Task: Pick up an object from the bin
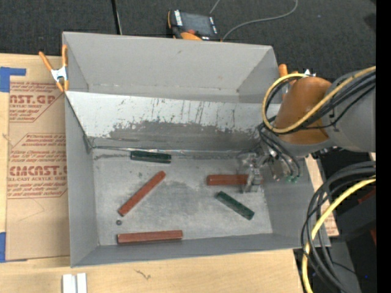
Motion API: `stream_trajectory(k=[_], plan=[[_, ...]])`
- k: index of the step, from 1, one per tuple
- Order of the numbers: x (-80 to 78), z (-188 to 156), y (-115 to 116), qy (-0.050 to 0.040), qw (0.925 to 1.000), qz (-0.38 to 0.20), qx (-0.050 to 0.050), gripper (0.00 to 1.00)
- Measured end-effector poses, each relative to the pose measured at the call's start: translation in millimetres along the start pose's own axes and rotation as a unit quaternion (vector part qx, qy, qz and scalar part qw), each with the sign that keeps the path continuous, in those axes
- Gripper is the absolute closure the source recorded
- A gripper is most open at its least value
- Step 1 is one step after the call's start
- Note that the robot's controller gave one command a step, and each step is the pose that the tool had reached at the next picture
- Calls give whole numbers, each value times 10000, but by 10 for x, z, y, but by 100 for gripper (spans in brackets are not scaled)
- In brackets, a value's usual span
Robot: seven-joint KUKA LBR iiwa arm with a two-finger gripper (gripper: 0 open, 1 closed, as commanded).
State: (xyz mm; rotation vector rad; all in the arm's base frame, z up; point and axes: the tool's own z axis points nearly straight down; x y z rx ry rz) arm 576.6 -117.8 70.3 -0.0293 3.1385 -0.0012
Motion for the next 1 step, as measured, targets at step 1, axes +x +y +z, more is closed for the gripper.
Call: stream_trajectory(k=[1], plan=[[-141,-1764,-135,-46,9999,154,6,100]])
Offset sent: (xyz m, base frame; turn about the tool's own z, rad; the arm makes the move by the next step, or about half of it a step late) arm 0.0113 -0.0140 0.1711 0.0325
